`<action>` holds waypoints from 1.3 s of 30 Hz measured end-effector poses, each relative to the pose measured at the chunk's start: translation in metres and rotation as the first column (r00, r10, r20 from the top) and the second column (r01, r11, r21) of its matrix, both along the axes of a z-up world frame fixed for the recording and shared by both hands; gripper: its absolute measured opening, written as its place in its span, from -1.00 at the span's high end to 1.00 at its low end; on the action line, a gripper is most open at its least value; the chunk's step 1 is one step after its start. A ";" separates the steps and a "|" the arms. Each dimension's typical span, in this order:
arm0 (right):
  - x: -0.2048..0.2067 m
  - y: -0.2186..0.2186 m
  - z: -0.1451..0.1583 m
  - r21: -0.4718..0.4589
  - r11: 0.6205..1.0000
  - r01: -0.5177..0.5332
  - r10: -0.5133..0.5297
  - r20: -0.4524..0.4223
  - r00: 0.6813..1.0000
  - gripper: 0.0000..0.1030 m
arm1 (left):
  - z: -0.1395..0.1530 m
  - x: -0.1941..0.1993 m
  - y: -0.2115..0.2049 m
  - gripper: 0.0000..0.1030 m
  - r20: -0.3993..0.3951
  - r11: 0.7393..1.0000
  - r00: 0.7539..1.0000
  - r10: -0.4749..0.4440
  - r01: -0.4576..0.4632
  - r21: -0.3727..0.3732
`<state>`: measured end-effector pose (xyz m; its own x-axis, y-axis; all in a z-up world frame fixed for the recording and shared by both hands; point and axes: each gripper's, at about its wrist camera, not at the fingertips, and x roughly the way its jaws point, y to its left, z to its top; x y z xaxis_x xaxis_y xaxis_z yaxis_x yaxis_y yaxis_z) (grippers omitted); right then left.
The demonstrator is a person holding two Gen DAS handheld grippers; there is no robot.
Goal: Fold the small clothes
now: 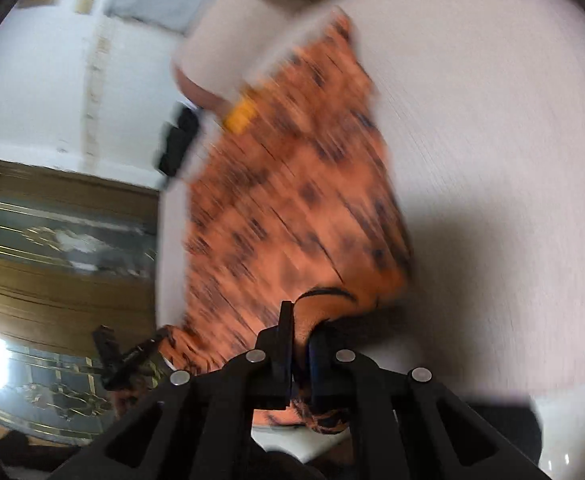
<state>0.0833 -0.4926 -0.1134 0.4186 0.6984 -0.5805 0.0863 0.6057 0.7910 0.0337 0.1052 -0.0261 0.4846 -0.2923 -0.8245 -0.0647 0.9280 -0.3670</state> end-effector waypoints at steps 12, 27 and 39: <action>0.214 -0.033 -0.036 -0.053 0.961 0.272 -0.274 -0.018 0.962 -0.67 | -0.016 0.258 -0.005 -0.45 0.031 0.971 0.984 0.178 -0.180 0.156; 0.176 0.033 -0.059 -0.276 0.960 0.038 -0.034 0.019 0.999 0.17 | -0.070 0.203 -0.043 0.47 -0.037 0.983 0.999 -0.014 0.021 0.185; 0.108 0.032 0.048 -0.220 0.975 -0.015 0.041 0.114 0.993 0.81 | 0.040 0.109 -0.053 0.69 0.103 0.996 0.995 -0.017 0.008 0.086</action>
